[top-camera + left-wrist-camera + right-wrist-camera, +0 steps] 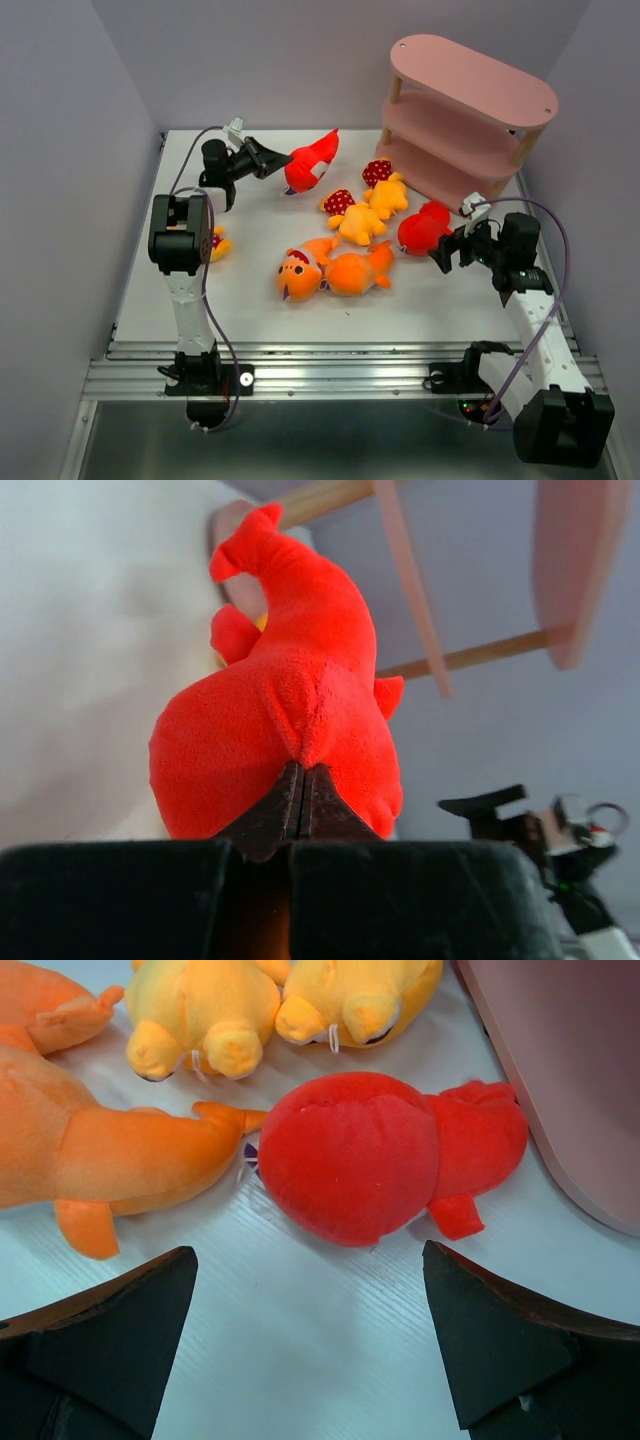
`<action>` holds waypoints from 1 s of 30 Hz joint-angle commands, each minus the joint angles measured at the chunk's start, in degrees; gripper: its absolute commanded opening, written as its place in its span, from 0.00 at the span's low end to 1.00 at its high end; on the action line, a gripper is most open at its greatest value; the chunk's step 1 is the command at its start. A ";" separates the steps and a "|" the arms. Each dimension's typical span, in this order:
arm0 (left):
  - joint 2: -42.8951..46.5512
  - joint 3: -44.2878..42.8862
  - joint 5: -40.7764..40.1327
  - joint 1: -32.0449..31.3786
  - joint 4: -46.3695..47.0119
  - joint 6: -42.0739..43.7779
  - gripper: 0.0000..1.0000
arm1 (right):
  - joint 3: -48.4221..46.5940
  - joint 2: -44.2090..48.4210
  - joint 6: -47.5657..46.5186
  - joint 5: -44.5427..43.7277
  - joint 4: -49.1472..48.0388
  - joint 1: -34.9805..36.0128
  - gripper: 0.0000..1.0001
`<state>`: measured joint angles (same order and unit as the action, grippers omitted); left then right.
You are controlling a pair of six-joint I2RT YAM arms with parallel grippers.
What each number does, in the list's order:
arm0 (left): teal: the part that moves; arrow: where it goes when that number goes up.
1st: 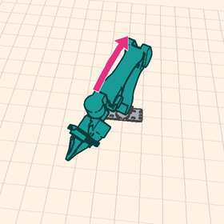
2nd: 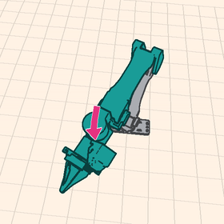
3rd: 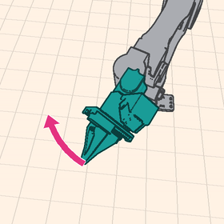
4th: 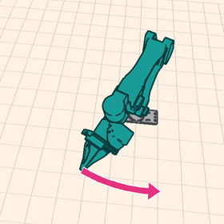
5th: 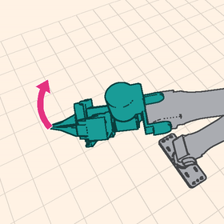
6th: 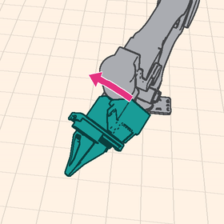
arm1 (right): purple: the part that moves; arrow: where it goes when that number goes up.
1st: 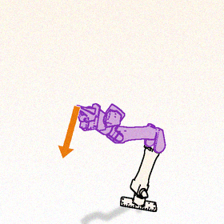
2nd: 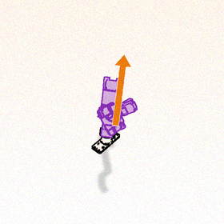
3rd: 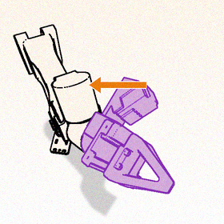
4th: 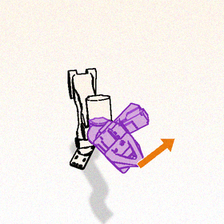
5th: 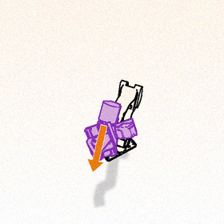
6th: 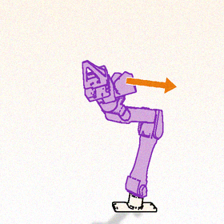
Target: Place and organize the stuffed toys onto the shelf
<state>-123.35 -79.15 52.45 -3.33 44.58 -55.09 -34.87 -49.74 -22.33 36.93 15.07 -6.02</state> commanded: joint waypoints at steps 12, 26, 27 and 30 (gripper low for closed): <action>2.85 14.19 3.28 -3.34 73.98 -61.36 0.00 | -16.09 -8.00 14.75 19.32 4.62 -0.48 1.00; 14.27 21.68 0.90 -14.51 54.87 -54.71 0.00 | -31.66 -11.70 -18.29 7.99 17.79 13.40 1.00; 15.06 21.59 1.34 -14.77 53.00 -53.55 0.00 | -32.18 -11.96 -21.76 7.90 18.84 13.40 1.00; 18.05 21.24 3.01 -15.47 47.46 -51.08 0.00 | -34.38 -13.02 -33.60 6.50 22.89 13.40 1.00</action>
<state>-111.33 -56.75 52.93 -18.61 72.49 -110.69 -65.84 -62.41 -34.98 45.78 31.35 7.55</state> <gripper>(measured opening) 0.026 0.998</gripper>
